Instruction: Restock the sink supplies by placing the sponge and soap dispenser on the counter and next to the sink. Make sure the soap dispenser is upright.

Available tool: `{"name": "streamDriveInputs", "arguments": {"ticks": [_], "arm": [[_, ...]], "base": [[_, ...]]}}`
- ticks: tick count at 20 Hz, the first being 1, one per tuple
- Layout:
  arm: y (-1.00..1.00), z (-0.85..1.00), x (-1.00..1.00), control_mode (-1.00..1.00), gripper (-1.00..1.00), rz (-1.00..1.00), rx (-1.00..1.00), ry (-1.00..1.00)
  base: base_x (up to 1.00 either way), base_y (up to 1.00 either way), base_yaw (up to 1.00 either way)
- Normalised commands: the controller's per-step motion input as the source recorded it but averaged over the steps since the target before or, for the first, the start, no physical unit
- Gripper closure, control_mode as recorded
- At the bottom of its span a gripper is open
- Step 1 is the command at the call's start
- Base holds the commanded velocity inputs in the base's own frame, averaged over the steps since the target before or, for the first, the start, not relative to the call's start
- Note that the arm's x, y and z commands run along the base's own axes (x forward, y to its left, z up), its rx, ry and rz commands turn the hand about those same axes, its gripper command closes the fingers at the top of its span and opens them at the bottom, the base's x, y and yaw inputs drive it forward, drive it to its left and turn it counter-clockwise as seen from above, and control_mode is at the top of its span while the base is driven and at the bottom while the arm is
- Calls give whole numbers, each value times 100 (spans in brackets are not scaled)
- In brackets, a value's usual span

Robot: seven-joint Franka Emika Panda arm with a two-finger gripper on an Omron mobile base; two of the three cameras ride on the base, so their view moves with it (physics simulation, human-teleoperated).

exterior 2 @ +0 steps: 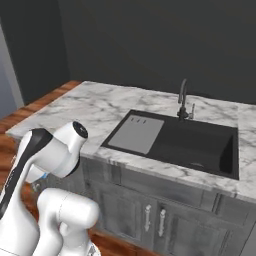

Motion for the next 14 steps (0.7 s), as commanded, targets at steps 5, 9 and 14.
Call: {"name": "streamDriveInputs", "arguments": {"ticks": [5,9,14], "arm": [[0,0,0,100,100,0,0,0],[0,0,0,100,100,0,0,0],[0,0,0,100,100,0,0,0]], "base": [[68,33,-11],[33,37,-15],[18,34,-17]]}}
